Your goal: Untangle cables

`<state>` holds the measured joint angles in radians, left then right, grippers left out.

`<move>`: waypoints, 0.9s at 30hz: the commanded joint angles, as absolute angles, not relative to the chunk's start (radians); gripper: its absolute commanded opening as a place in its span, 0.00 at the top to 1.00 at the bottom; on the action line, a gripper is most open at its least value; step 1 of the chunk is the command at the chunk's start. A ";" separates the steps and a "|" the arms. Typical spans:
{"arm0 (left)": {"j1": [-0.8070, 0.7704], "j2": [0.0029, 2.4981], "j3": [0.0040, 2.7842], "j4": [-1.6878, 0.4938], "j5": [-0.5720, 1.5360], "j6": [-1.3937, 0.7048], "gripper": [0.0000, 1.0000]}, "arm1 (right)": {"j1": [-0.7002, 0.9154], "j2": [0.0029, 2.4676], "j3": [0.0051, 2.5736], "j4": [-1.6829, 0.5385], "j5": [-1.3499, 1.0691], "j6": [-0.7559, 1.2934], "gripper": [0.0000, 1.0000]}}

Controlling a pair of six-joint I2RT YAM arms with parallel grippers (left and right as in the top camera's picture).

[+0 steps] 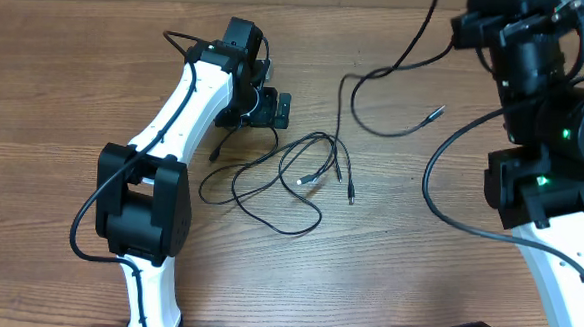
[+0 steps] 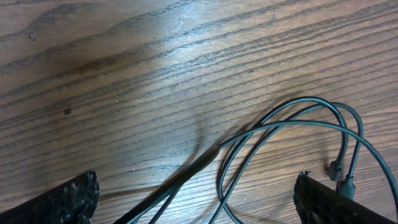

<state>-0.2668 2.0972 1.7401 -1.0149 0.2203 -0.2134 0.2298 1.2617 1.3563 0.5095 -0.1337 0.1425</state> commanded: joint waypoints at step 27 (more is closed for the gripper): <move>-0.289 2.114 1.742 -0.941 0.278 -0.240 0.00 | 0.154 1.414 1.383 0.397 -0.004 -0.027 0.96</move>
